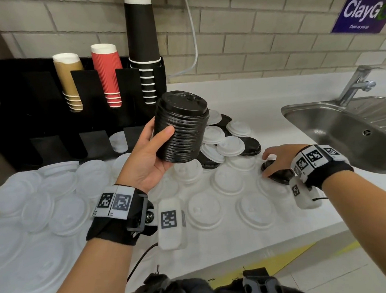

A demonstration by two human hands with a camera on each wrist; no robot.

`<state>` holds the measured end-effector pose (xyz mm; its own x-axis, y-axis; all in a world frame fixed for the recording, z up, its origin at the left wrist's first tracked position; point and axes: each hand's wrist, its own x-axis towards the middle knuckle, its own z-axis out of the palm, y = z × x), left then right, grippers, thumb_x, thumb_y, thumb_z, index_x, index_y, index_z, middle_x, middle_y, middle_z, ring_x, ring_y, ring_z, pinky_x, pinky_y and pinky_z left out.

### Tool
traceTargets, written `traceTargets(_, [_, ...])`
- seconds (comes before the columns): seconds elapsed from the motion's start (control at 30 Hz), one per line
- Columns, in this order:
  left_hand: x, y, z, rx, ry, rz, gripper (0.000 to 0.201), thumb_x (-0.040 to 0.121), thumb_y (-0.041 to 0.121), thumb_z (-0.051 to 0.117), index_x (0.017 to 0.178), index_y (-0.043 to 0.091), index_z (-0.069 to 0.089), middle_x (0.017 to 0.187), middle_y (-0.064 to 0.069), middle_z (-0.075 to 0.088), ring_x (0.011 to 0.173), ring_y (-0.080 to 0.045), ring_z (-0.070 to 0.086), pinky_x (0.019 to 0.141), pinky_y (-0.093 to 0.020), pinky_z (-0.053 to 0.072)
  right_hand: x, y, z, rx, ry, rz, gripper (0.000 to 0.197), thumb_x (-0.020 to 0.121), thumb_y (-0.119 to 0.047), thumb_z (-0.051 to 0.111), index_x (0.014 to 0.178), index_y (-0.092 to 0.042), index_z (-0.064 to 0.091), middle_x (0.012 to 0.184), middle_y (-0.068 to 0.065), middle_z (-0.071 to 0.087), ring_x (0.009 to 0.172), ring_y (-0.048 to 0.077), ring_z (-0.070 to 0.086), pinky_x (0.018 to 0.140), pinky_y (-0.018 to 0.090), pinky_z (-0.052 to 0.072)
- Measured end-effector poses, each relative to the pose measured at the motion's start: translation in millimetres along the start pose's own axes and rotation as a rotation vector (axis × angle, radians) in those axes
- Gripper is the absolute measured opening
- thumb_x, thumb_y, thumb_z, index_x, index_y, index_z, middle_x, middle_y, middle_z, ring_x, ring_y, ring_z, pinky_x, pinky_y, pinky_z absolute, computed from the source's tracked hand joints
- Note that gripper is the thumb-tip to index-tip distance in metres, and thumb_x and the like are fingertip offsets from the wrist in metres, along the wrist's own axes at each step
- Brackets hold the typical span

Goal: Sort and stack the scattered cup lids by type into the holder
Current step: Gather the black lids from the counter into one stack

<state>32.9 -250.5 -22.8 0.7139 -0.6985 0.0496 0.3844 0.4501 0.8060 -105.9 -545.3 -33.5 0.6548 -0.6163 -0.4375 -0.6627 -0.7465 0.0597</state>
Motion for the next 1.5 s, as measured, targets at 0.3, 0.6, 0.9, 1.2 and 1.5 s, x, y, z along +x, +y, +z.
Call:
traceTargets(0.3, [-1.0, 1.1, -0.3, -0.003, 0.007, -0.017, 0.062, 0.078, 0.019, 0.065, 0.137, 0.019, 0.050, 0.126, -0.004, 0.065, 0.110, -0.021, 0.067, 0.075, -0.034, 0.058, 3.0, -0.9, -7.4, 0.062, 0.077, -0.042, 0.049, 0.080, -0.045, 0.066, 0.124, -0.030, 0.051, 0.103, 0.002, 0.052, 0.093, 0.023, 0.054, 0.078, 0.030, 0.042])
traceTargets(0.6, [2.4, -6.7, 4.5, -0.011, -0.015, -0.027, 0.064, 0.078, 0.018, 0.066, 0.139, 0.019, 0.048, 0.125, -0.003, 0.065, 0.106, -0.019, 0.068, 0.073, -0.033, 0.058, -70.8, -63.3, -83.6, 0.996, 0.301, -0.648, 0.022, 0.086, -0.025, 0.065, 0.105, -0.034, 0.057, 0.097, -0.007, 0.051, 0.094, 0.010, 0.060, 0.062, 0.027, 0.055])
traceTargets(0.9, [2.2, -9.9, 9.3, 0.011, -0.045, -0.021, 0.060, 0.076, 0.018, 0.066, 0.134, 0.022, 0.052, 0.120, -0.002, 0.065, 0.101, -0.016, 0.070, 0.070, -0.031, 0.058, -98.7, -108.7, -101.6, 0.846, 0.394, -0.846, 0.031, 0.083, -0.031, 0.072, 0.109, -0.030, 0.055, 0.092, -0.013, 0.054, 0.071, 0.001, 0.058, 0.062, 0.019, 0.053])
traceTargets(1.2, [0.6, -11.1, 11.5, 0.030, -0.094, -0.023, 0.049, 0.077, 0.017, 0.065, 0.124, 0.026, 0.058, 0.116, 0.000, 0.067, 0.101, -0.016, 0.069, 0.070, -0.032, 0.058, -105.1, -122.2, -111.2, 0.628, 0.369, -0.884, 0.026, 0.084, -0.019, 0.068, 0.106, -0.033, 0.064, 0.112, -0.001, 0.061, 0.091, 0.012, 0.062, 0.083, 0.028, 0.053])
traceTargets(1.5, [2.7, -11.2, 11.2, 0.005, -0.059, -0.013, 0.053, 0.078, 0.018, 0.064, 0.130, 0.023, 0.055, 0.123, -0.004, 0.064, 0.102, -0.017, 0.069, 0.070, -0.032, 0.058, -96.9, -125.2, -111.9, 0.567, 0.392, -0.932, 0.034, 0.080, -0.038, 0.073, 0.111, -0.037, 0.060, 0.111, -0.009, 0.057, 0.097, 0.009, 0.060, 0.070, 0.013, 0.052])
